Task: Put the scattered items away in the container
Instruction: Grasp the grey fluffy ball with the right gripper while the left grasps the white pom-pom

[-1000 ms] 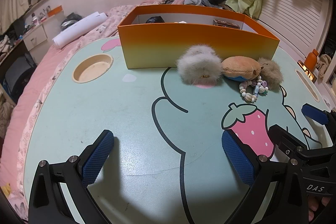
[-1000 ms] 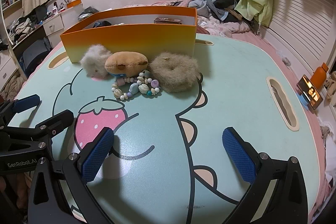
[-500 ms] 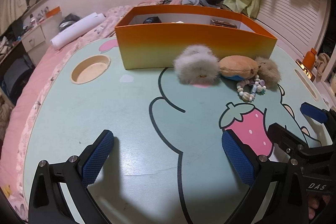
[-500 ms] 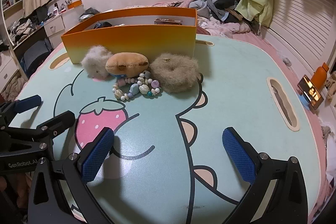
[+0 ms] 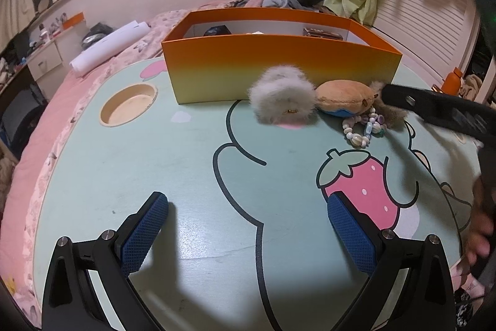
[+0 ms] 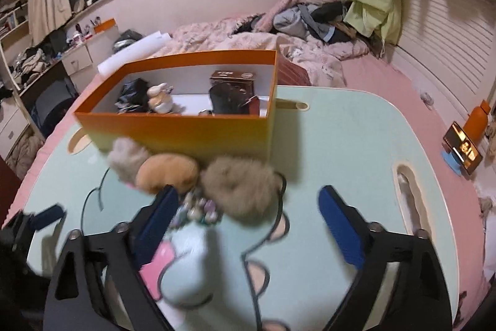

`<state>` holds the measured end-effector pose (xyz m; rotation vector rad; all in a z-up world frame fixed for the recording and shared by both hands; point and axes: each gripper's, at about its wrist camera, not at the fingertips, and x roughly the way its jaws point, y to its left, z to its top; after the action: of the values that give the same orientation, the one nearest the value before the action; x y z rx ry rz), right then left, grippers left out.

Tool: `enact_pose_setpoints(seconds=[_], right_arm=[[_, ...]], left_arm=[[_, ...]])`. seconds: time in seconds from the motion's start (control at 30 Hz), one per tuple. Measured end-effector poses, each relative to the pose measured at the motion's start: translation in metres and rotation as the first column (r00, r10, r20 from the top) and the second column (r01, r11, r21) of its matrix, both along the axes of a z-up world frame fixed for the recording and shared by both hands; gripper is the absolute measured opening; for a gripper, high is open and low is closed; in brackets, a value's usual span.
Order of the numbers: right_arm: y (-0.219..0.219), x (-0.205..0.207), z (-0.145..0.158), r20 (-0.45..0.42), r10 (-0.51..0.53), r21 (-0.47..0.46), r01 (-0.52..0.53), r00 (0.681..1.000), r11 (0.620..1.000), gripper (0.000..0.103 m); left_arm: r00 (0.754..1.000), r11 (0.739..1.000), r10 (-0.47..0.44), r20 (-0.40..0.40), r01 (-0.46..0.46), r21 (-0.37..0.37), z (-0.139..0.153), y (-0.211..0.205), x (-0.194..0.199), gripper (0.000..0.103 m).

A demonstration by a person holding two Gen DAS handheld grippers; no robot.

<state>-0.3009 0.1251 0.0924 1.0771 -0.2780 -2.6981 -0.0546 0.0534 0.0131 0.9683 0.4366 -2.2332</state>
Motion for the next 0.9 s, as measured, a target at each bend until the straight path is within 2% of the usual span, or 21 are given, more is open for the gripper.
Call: enact_pose_setpoints(seconds=[0.1, 0.2, 0.27, 0.33, 0.37, 0.57, 0.63, 0.73, 0.9], right_arm=[[0.007, -0.021, -0.005, 0.037, 0.001, -0.058, 0.001, 0.999, 0.998, 0.065], [0.008, -0.031, -0.019, 0.105, 0.037, -0.095, -0.027, 0.994, 0.995, 0.065], [0.002, -0.028, -0.019, 0.095, 0.049, -0.055, -0.044, 0.994, 0.998, 0.062], [0.000, -0.024, -0.020, 0.087, 0.064, -0.059, -0.059, 0.994, 0.997, 0.048], [0.001, -0.022, -0.021, 0.085, 0.065, -0.074, -0.059, 0.994, 0.995, 0.045], [0.020, 0.002, -0.023, 0.045, 0.053, -0.173, -0.044, 0.998, 0.984, 0.044], [0.025, 0.015, -0.021, 0.027, 0.053, -0.193, -0.047, 0.998, 0.980, 0.044], [0.027, 0.030, -0.020, 0.001, 0.049, -0.191, -0.048, 0.999, 0.980, 0.044], [0.026, 0.049, -0.019, -0.029, 0.051, -0.195, -0.056, 0.998, 0.979, 0.044]], left_arm=[[1.000, 1.000, -0.002, -0.001, 0.002, 0.000, 0.000, 0.000, 0.000, 0.102], [1.000, 1.000, -0.002, 0.000, 0.002, -0.001, 0.000, 0.001, 0.000, 0.102], [1.000, 1.000, -0.003, -0.002, 0.003, 0.000, 0.000, 0.001, 0.000, 0.102], [1.000, 1.000, -0.003, -0.001, 0.003, -0.002, 0.000, 0.001, 0.000, 0.102], [1.000, 1.000, -0.003, -0.001, 0.003, -0.002, 0.001, 0.001, 0.000, 0.102], [1.000, 1.000, -0.004, -0.027, 0.005, 0.020, 0.002, -0.003, 0.003, 0.102], [0.998, 0.999, -0.010, -0.062, 0.013, 0.044, 0.005, -0.007, 0.006, 0.102], [0.993, 0.996, -0.010, -0.120, 0.021, 0.091, 0.012, -0.018, 0.010, 0.102], [0.984, 0.996, -0.021, -0.178, 0.036, 0.085, 0.036, -0.035, -0.007, 0.102]])
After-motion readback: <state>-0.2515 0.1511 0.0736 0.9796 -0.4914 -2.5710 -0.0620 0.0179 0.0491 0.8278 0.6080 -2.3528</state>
